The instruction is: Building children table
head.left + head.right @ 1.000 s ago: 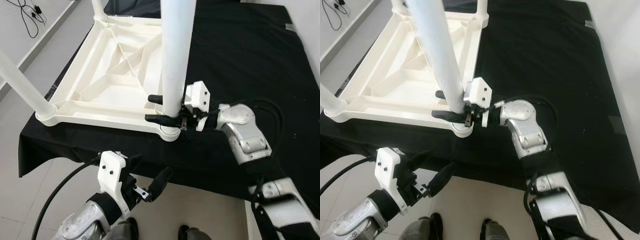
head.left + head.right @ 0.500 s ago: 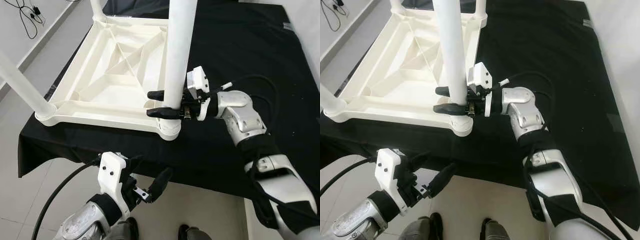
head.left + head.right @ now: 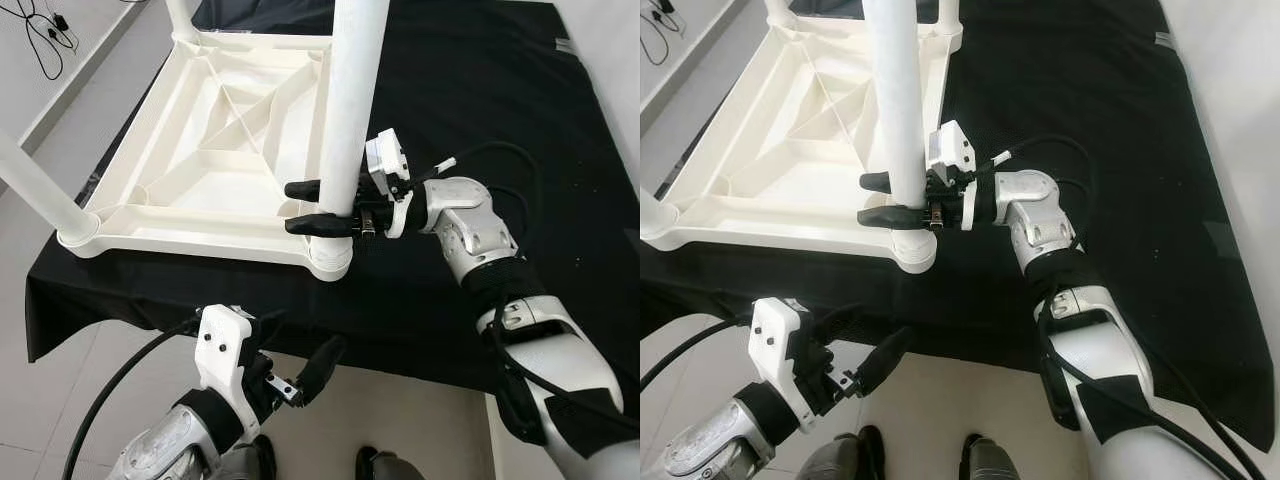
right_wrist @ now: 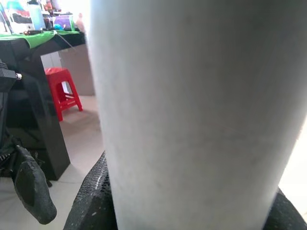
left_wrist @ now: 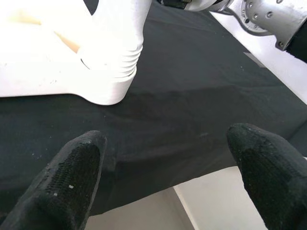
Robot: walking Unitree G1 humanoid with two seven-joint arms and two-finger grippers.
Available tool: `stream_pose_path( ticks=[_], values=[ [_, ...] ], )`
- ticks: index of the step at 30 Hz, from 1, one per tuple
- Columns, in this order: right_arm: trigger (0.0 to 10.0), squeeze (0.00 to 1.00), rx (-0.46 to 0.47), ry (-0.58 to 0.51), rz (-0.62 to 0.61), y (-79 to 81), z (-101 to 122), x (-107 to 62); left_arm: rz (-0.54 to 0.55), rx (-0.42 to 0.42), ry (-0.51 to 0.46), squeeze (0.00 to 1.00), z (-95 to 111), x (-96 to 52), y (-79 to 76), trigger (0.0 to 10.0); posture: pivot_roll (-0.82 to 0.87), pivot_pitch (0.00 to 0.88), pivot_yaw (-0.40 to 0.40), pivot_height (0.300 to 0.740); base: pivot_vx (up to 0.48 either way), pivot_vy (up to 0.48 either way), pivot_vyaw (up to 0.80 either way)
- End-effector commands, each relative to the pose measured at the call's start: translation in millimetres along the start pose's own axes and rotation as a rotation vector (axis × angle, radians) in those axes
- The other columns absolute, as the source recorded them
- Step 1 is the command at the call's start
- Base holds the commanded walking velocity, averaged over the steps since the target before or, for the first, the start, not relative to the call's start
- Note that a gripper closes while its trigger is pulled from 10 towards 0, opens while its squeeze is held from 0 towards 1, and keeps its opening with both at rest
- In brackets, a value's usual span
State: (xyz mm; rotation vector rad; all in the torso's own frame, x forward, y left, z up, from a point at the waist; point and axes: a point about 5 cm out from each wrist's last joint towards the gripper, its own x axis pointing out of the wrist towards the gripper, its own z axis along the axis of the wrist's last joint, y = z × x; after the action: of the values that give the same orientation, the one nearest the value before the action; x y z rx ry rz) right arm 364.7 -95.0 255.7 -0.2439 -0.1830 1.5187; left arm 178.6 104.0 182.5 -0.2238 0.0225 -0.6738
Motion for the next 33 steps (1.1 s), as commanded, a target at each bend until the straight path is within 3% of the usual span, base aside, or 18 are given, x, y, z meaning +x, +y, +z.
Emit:
stream_pose_path(
  ticks=[1, 4, 17, 25, 28, 32, 33],
  values=[
    [10.0, 0.00, 0.126, 0.075, 0.004, 9.9, -33.5, 1.2, -0.006, -0.017, 0.021, 0.00, -2.7, -2.7, -2.8, 10.0, 0.05, 0.309, 0.001, 0.740, 0.000, 0.000, 0.00],
    [10.0, 0.00, 0.137, 0.093, -0.081, 6.7, -41.1, 0.1, -0.008, -0.020, 0.024, 0.00, -3.1, -2.9, -3.1, 10.0, 0.05, 0.307, 0.001, 0.740, 0.000, 0.000, 0.00],
    [10.0, 0.00, 0.137, 0.115, -0.188, 5.9, -51.4, -3.7, -0.008, -0.022, 0.026, 0.00, -3.0, -3.3, -2.9, 10.0, 0.05, 0.310, 0.005, 0.740, 0.000, 0.000, 0.00],
    [10.0, 0.00, 0.048, 0.187, -0.232, 7.1, -55.9, -8.0, -0.007, -0.023, 0.026, 0.00, -2.9, -3.4, -2.5, 10.0, 0.05, 0.311, 0.005, 0.740, 0.000, 0.000, 0.00],
    [10.0, 0.00, 0.028, 0.242, -0.327, 3.4, -56.4, -9.7, -0.007, -0.024, 0.026, 0.00, -3.2, -3.4, -2.6, 10.0, 0.04, 0.312, 0.001, 0.740, 0.000, 0.000, 0.00],
    [10.0, 0.00, 0.026, 0.284, -0.365, 2.8, -56.9, -12.1, -0.007, -0.024, 0.026, 0.00, -3.5, -3.4, -2.8, 10.0, 0.04, 0.312, -0.004, 0.740, 0.000, 0.000, 0.00],
    [10.0, 0.00, 0.055, 0.294, -0.423, 2.2, -56.6, -13.2, -0.006, -0.025, 0.026, 0.00, -3.6, -3.5, -3.0, 10.0, 0.03, 0.311, -0.005, 0.740, 0.000, 0.000, 0.00]
  ],
)
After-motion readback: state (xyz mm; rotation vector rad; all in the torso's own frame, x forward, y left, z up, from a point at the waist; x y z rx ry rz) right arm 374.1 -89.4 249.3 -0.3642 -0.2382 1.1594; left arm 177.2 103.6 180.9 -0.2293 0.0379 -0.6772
